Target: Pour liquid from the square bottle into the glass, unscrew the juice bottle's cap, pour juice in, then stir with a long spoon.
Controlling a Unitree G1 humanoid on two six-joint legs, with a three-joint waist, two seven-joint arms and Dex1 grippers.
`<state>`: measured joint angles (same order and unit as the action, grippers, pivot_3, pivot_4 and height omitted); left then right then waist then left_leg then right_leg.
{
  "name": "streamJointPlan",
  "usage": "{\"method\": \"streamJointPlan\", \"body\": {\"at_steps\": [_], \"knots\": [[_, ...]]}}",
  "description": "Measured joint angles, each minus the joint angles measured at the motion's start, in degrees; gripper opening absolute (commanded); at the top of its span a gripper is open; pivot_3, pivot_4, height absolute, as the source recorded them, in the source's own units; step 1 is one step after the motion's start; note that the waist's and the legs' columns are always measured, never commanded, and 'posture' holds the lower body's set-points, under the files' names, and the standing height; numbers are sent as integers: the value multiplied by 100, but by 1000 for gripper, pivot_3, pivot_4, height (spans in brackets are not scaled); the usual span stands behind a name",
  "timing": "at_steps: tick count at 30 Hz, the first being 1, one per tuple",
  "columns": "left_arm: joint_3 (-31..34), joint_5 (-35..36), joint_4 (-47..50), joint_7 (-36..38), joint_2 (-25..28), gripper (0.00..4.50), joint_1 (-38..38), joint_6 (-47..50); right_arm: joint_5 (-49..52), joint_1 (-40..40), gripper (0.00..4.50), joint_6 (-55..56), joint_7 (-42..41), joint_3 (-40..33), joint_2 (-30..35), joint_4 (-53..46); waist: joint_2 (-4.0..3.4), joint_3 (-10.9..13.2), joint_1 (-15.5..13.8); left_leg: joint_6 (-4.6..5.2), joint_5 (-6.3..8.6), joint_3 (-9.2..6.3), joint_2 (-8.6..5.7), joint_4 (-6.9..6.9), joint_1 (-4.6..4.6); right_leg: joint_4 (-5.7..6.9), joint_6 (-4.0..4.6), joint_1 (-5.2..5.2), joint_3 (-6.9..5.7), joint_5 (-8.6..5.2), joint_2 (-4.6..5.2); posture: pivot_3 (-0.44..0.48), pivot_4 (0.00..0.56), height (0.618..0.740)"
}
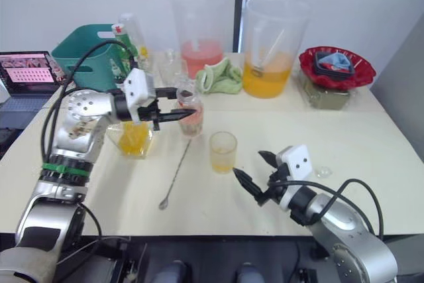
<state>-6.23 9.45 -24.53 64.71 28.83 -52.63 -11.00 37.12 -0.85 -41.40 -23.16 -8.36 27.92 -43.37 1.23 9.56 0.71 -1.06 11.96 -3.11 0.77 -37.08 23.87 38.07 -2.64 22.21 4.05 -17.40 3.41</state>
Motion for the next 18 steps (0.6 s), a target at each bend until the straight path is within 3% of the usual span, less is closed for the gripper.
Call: {"method": "streamJointPlan", "body": {"at_steps": [8, 18], "knots": [[-436, -1459, -2462, -1291, -602, 1951, -614, -2744, -66, 280, 4481, -3, 339, 366, -160, -5, 5, 3, 15, 0, 0, -3, -2, -1, 7, 1, -1, 6, -2, 0, 0, 0, 150, 740], [-849, -2750, -3653, -2830, -632, 1951, -927, -4458, -203, 421, 4481, -3, 709, 525, -310, -8, 5, 3, 11, 0, 0, -6, -6, -4, 15, 2, -3, 9, -6, 2, 2, 0, 150, 740]]}}
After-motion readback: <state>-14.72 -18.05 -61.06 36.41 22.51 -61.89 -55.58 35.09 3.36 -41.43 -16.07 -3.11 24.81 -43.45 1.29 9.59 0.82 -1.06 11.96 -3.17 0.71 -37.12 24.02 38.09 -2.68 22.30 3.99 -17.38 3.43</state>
